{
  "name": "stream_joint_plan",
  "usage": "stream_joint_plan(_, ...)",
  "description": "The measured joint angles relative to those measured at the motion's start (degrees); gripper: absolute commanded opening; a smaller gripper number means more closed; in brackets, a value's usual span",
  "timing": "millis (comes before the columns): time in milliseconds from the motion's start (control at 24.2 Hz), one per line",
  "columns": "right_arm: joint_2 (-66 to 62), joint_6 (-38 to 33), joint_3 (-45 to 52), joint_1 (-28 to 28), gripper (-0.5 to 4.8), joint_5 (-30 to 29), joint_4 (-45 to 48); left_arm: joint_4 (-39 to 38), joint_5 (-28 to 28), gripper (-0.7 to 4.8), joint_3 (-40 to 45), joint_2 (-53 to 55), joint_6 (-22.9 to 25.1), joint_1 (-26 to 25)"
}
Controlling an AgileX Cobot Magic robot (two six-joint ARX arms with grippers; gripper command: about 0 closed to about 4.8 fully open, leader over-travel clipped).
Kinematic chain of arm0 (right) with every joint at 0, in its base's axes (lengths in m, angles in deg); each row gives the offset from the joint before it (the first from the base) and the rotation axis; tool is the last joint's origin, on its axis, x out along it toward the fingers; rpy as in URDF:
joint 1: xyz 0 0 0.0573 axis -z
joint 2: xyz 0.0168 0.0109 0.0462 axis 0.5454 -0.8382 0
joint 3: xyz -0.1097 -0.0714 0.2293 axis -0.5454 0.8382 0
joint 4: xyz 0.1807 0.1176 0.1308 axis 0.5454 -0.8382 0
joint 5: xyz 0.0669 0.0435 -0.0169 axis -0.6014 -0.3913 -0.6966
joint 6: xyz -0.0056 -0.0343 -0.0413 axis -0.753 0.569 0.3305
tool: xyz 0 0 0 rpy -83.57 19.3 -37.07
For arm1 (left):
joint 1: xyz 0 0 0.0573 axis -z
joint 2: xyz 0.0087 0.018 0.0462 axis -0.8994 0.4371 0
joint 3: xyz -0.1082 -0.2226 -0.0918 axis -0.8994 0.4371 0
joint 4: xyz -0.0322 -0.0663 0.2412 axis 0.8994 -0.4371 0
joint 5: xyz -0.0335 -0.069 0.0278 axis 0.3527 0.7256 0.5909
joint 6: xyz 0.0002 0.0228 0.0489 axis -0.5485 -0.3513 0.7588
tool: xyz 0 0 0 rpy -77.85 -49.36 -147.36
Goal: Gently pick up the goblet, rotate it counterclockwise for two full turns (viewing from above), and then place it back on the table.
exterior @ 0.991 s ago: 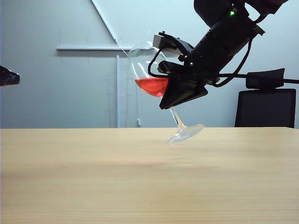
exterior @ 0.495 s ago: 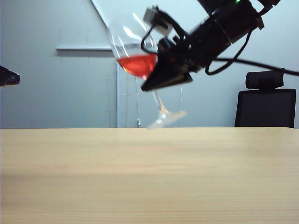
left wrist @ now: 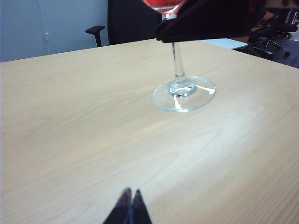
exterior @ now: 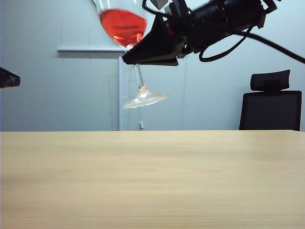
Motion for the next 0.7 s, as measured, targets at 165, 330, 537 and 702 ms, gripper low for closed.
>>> stream_joint_plan(165,0.44,-0.87,1.51,0.0,-0.05,-2.56,2.36,0.0,0.0,-0.05,0.0,0.0,0.0,0.02)
stream_joint_plan(330,1.95,-10.14,9.31,0.31,-0.05,-5.09,18.51,0.0,0.0,-0.05,0.0,0.02,0.0,0.02)
stream_joint_plan(537,2.08,-22.45,16.59,1.25,-0.05,-5.18,39.52,0.0,0.0,-0.05,0.0,0.02,0.0,0.02)
stream_joint_plan(702,2.1,-28.33,19.47,1.77,-0.05,-2.4,49.07,0.0,0.0,-0.05,0.0,0.02,0.0,0.02)
